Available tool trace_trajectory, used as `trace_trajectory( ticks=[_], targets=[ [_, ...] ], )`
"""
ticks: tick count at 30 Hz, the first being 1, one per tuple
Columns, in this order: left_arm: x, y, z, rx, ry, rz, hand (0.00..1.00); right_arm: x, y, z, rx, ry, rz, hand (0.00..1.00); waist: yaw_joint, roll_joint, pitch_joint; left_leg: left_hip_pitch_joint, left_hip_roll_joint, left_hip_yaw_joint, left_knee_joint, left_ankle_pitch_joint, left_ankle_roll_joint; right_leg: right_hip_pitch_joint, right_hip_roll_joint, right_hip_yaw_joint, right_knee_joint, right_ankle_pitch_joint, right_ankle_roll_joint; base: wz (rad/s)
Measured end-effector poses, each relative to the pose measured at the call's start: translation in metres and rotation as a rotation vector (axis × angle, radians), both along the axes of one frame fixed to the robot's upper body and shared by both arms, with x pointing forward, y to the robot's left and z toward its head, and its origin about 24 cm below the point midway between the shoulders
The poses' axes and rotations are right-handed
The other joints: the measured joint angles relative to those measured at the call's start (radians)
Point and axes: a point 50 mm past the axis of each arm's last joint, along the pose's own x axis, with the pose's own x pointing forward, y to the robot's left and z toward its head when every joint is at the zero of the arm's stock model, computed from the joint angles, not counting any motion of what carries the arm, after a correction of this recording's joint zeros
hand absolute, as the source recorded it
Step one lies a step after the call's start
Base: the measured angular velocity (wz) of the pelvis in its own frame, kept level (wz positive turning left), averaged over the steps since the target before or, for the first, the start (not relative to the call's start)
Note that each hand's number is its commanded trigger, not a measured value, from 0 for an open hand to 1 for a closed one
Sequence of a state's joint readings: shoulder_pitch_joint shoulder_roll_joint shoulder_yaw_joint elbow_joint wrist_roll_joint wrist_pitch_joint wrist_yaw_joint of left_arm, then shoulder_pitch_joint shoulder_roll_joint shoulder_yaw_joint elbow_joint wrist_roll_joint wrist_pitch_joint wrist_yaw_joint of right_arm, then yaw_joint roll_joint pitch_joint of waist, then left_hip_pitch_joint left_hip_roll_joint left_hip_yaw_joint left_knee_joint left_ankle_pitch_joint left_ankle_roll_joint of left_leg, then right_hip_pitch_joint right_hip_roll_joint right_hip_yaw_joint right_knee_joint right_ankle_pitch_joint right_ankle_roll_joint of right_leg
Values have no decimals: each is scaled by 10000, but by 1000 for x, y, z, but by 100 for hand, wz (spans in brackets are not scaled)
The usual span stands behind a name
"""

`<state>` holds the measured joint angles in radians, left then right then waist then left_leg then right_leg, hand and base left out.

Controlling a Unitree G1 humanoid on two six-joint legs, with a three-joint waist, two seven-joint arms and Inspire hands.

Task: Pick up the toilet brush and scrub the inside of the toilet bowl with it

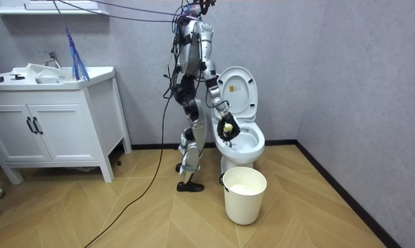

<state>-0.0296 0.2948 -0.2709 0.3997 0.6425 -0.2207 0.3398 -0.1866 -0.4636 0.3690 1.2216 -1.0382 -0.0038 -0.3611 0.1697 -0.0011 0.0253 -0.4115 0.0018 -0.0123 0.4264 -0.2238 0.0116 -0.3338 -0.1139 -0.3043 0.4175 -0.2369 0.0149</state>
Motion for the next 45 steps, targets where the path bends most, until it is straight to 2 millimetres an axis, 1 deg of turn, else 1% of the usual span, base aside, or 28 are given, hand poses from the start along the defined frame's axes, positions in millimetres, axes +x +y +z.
trace_trajectory(
  ticks=[1,2,3,5,6,8,9,11,15,16,17,18,20,22,26,29,33,35,36,38,39,41,42,43,44,45],
  targets=[
    [5,-2,5,51,-294,-123,0,16,-1,10,-99,-531,165,100,55,-45,76,-277,-24,2,79,56,17,-330,-80,-18,217,-5,-10,8],
    [10,-5,10,120,-637,-223,0,32,-1,19,-156,-1136,307,100,77,-74,111,-626,-44,-18,222,103,33,-663,-123,-31,366,6,-35,6],
    [12,-5,13,133,-813,-249,0,40,0,25,-189,-1446,401,100,90,-98,128,-800,-60,-28,276,125,42,-842,-151,-37,432,5,-59,9],
    [21,-11,23,139,-1405,-516,0,65,0,44,-374,-2473,735,100,195,-23,151,-1378,-148,-41,411,260,108,-1442,-293,-50,699,27,-111,7],
    [22,-13,24,140,-1520,-587,0,69,1,47,-406,-2646,794,100,232,-24,162,-1485,-144,-32,435,281,124,-1561,-328,-60,731,37,-125,3],
    [26,-16,31,206,-1972,-811,0,83,1,59,-705,-2991,1042,100,393,-54,217,-1883,-166,108,529,323,184,-2063,-476,6,1048,38,-123,-6],
    [26,-16,33,221,-2102,-837,0,86,0,62,-800,-3073,1094,100,412,-49,243,-1989,-173,127,553,321,189,-2180,-510,5,1125,38,-123,-9],
    [28,-15,42,281,-2611,-924,0,94,-5,73,-1084,-3375,1074,100,503,-56,264,-2493,-186,191,615,364,232,-2791,-613,-14,1378,58,-155,-6],
    [31,-11,53,441,-3179,-945,0,96,-10,80,-750,-3854,429,100,683,-33,289,-3074,-148,292,643,480,184,-3494,-609,70,1561,115,-241,-7],
    [32,-10,55,449,-3324,-927,0,96,-12,80,-558,-4026,20,100,780,-10,303,-3212,-124,340,651,502,159,-3663,-605,104,1595,133,-272,-9],
    [32,-10,57,422,-3429,-881,0,96,-14,81,-338,-4215,-382,100,805,63,315,-3349,-106,341,727,508,150,-3815,-609,148,1655,141,-285,-7],
    [32,-9,57,425,-3472,-857,0,96,-14,82,-232,-4288,-538,100,807,96,306,-3423,-102,342,766,509,147,-3897,-623,165,1721,141,-286,-6],
    [33,-6,60,462,-3666,-717,0,98,-16,85,-50,-4513,-836,100,820,125,299,-3652,-93,435,804,522,124,-4252,-665,267,1927,123,-315,-7],
    [34,-4,63,473,-3780,-593,0,101,-18,89,-12,-4736,-985,100,804,127,300,-3849,-97,532,898,525,122,-4531,-720,340,2121,79,-386,-7],
    [35,-1,64,600,-3730,-293,0,106,-18,94,-31,-4892,-936,100,721,179,305,-4023,-145,650,1077,535,132,-4841,-816,518,2424,20,-451,-6],
    [36,1,63,671,-3687,-150,0,105,-20,95,-145,-4862,-923,100,579,243,304,-4051,-158,670,1123,553,160,-4864,-858,506,2435,-5,-455,0],
    [36,0,62,673,-3633,-130,0,105,-22,96,-419,-4775,-740,100,552,338,308,-4055,-152,664,1278,541,177,-4851,-880,447,2453,-33,-457,0],
    [35,-1,61,546,-3594,-129,0,102,-19,94,-703,-4573,-270,100,556,527,298,-4102,-150,641,1298,541,176,-4816,-842,337,2406,-33,-458,6],
    [35,-1,61,549,-3586,-128,0,102,-18,93,-794,-4493,-177,100,561,579,301,-4109,-153,635,1296,541,176,-4814,-829,328,2393,-33,-458,6],
    [34,-3,59,566,-3569,-129,0,97,-15,86,-1219,-4027,393,100,607,748,277,-4132,-143,654,1270,541,176,-4839,-800,348,2372,-34,-457,0],
    [34,-3,58,565,-3566,-121,0,95,-15,84,-1397,-3882,581,100,644,770,270,-4133,-139,656,1268,541,175,-4839,-786,359,2362,-33,-457,-4],
    [31,-4,55,568,-3556,-91,0,86,-12,75,-1730,-3497,982,100,721,846,221,-4147,-127,671,1260,540,174,-4825,-746,346,2338,-33,-458,0],
    [31,-3,54,571,-3557,-51,0,85,-11,74,-1742,-3501,993,100,723,878,200,-4151,-130,671,1259,540,173,-4817,-730,330,2300,-32,-460,-3],
    [30,-3,51,592,-3499,-3,0,85,-9,73,-1760,-3522,1053,100,728,936,161,-4135,-120,675,1266,539,171,-4776,-675,353,2254,-23,-464,-6],
    [28,-2,48,639,-3382,67,0,85,-3,72,-1867,-3539,1359,100,716,955,152,-4048,-112,683,1260,536,166,-4708,-642,395,2226,-23,-463,-8],
    [27,-2,46,661,-3304,100,0,84,-2,71,-1921,-3539,1465,100,713,962,146,-3998,-107,688,1254,531,159,-4660,-623,408,2209,-23,-463,-9]
  ],
)
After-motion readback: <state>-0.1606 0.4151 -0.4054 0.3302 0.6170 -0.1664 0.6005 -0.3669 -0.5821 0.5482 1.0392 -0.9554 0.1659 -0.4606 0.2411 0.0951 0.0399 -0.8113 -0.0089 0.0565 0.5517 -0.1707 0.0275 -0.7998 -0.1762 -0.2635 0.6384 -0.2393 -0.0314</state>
